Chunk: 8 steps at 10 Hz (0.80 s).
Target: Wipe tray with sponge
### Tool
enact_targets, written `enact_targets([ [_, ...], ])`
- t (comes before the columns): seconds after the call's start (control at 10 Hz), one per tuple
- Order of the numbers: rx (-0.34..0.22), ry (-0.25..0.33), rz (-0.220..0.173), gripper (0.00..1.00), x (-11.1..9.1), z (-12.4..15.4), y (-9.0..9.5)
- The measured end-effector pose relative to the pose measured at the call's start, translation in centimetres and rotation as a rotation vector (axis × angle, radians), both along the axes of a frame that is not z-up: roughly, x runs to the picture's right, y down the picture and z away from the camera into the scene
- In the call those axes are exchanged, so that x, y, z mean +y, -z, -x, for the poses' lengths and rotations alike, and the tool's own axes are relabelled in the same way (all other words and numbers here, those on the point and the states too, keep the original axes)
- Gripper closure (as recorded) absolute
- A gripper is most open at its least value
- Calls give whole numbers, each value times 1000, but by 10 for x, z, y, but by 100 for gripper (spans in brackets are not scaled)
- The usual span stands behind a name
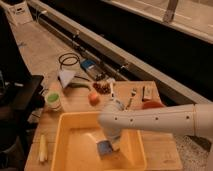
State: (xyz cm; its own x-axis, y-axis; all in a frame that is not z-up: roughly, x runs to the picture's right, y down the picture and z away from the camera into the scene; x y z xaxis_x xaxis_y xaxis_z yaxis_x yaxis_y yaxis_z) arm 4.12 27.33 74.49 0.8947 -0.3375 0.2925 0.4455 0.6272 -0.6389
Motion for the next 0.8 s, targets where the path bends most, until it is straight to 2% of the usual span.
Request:
enact_targets([
  [0.3,-12,22,-18,100,-13,15,-6],
  [0.5,-68,48,-31,100,-17,47,-1],
  [0.8,-148,57,-35,100,-9,64,15],
])
